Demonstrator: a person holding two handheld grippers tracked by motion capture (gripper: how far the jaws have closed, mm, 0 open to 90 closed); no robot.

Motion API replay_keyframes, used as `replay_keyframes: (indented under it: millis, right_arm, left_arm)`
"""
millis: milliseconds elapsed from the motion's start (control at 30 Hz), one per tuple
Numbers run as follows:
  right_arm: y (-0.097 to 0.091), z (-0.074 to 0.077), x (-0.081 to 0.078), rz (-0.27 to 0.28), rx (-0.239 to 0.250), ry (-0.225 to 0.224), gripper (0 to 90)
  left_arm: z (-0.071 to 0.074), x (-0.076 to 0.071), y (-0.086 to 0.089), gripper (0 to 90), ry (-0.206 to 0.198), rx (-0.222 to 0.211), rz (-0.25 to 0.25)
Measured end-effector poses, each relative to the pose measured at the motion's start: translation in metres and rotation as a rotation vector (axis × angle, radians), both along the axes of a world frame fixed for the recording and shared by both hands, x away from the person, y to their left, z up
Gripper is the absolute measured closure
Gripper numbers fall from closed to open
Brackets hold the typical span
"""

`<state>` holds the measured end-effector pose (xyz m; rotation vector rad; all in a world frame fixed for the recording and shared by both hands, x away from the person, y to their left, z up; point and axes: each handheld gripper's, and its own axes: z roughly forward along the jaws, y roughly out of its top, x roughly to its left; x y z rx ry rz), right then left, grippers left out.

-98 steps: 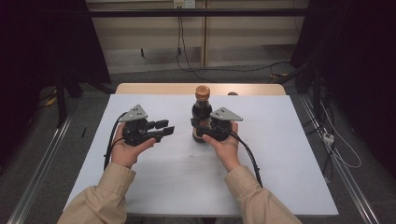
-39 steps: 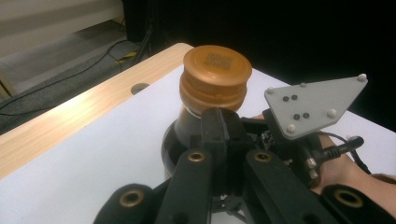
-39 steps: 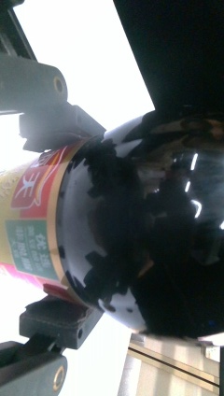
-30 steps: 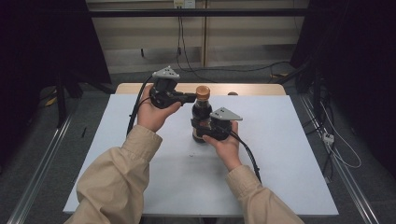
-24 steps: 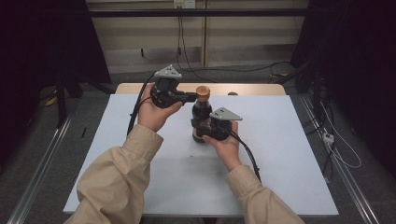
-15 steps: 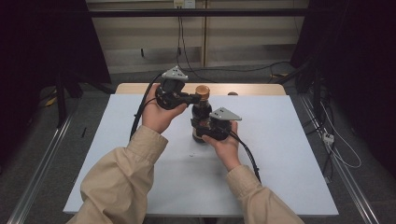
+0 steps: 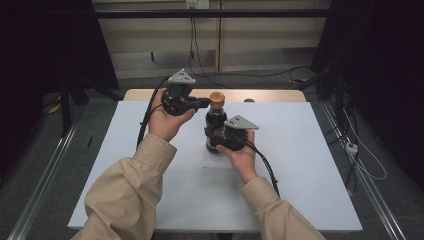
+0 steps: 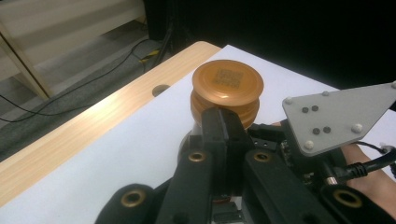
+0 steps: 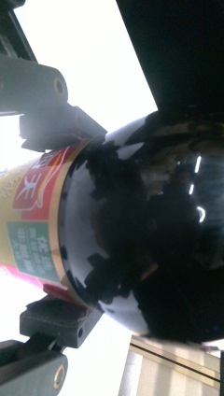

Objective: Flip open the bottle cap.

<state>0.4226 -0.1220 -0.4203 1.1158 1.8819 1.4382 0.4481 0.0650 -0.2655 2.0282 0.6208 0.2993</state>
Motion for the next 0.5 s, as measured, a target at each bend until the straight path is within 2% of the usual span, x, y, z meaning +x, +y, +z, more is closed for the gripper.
replay_keyframes:
  millis: [133,233,500]
  right_arm:
    - [-0.0001,-0.0001,-0.0001,0.001,0.000,0.000,31.0]
    - [0.0000,-0.0001,-0.0002,0.000,0.000,0.001,31.0]
    - [-0.0001,-0.0002,-0.0001,-0.001,0.003,0.002,31.0]
  left_arm:
    - [-0.0004,-0.0005,-0.0004,90.0,-0.001,0.016,0.007]
    - [-0.0016,-0.0005,-0.0004,90.0,0.008,0.003,0.009]
    - [-0.0010,-0.0018,-0.0013,90.0,0.007,0.009,0.007]
